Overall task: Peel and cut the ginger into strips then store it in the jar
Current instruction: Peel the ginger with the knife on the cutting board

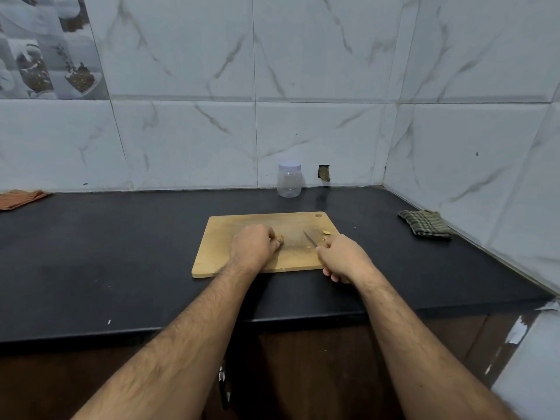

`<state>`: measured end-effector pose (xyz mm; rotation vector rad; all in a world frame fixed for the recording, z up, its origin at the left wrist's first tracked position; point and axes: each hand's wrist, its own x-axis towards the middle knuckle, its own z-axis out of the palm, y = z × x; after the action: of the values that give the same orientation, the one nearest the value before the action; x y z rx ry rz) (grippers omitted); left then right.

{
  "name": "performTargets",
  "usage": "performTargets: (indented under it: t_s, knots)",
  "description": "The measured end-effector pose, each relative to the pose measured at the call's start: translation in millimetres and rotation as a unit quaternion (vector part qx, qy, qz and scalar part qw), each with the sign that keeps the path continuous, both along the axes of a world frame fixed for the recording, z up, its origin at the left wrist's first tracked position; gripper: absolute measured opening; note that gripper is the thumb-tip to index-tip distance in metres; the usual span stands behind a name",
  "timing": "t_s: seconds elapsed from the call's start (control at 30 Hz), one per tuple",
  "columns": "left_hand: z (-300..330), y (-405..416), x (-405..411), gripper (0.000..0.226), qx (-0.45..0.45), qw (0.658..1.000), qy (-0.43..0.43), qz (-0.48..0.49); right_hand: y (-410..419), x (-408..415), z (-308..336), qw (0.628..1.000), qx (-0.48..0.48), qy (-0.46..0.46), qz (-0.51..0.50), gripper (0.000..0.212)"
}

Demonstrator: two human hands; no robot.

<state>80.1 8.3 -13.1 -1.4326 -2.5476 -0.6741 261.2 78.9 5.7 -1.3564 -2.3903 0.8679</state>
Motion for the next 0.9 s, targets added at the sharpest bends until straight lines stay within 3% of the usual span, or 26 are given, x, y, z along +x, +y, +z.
performTargets:
  t_s: [0.1,0.2,0.5,0.7,0.9]
  knots:
    - [0.6,0.7,1.1,0.025,-0.002,1.0,-0.009,0.004,-4.1,1.0,0.8,0.999,0.02,-0.028,0.016,0.022]
    - [1.5,0.4,3.0,0.025,-0.001,1.0,-0.011,0.005,-8.3,3.1,4.7,0.999,-0.019,-0.035,0.033,0.022]
    - [3.7,-0.1,7.8,0.024,0.0,0.999,-0.035,0.008,4.7,18.1,17.6,0.998,-0.009,-0.058,-0.006,0.032]
    - [8.5,-0.3,6.3,0.02,0.006,0.996,-0.089,0.008,6.7,19.8,11.0,1.0,-0.008,0.015,-0.009,0.026]
    - [12.9,-3.1,-0.1,0.022,0.012,0.992,-0.125,0.022,-10.3,-0.9,12.2,1.0,0.007,-0.018,0.006,0.012]
